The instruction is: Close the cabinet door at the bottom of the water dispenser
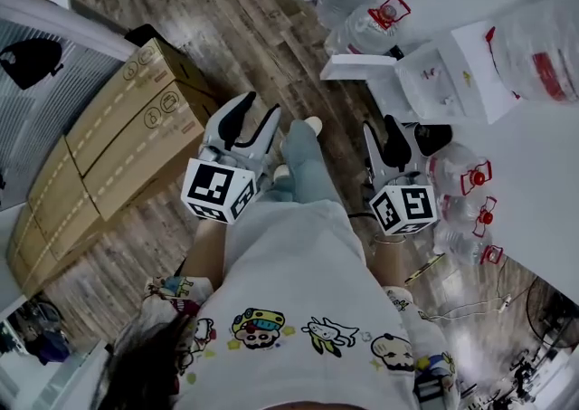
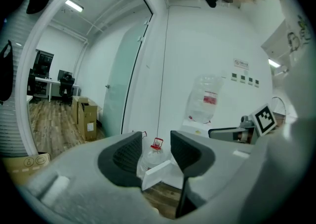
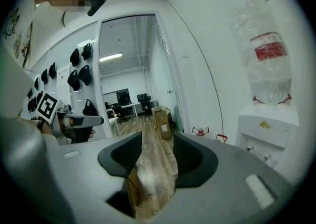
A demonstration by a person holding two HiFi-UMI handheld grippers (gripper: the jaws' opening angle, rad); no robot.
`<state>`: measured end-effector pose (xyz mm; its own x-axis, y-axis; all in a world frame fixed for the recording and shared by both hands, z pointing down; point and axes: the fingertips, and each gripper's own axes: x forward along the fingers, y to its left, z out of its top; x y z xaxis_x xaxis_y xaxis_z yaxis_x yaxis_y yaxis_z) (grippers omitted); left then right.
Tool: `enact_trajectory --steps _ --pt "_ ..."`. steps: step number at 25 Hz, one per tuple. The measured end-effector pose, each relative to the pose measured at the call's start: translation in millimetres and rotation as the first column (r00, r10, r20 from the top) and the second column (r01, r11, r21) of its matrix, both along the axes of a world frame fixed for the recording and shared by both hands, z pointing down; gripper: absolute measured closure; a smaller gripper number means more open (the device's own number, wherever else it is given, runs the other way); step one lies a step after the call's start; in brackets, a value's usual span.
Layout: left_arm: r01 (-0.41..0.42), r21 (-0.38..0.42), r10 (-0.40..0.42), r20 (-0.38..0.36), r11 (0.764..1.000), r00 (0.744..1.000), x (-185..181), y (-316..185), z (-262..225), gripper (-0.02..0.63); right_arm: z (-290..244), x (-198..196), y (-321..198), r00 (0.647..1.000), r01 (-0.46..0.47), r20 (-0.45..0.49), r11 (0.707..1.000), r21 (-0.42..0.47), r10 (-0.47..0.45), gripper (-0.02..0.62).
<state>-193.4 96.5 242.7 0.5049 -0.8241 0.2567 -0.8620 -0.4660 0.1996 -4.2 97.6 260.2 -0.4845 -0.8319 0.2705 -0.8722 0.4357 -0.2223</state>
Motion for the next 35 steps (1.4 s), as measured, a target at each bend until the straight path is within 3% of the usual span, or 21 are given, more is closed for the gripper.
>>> enact_trajectory --steps 8,18,26,35 --pt "-0.062 0.001 0.062 0.006 0.998 0.998 10.3 -93.2 -1.9 0.428 0.6 5.3 -89.4 0.999 -0.051 0.0 0.999 -0.009 0.051 0.387" --pt "-0.182 0.011 0.182 0.01 0.983 0.983 57.0 -201.0 -13.6 0.428 -7.1 42.1 -176.9 0.986 -0.166 0.022 0.986 -0.019 0.166 0.376" --pt "-0.265 0.002 0.265 0.002 0.964 0.964 82.7 -246.1 -6.4 0.428 -3.3 56.3 -209.9 0.971 -0.238 0.02 0.971 -0.036 0.239 0.365" --pt "-0.379 -0.028 0.379 0.009 0.925 0.925 101.1 -275.0 2.4 0.428 9.5 60.0 -226.7 0.939 -0.339 0.028 0.936 -0.093 0.343 0.356"
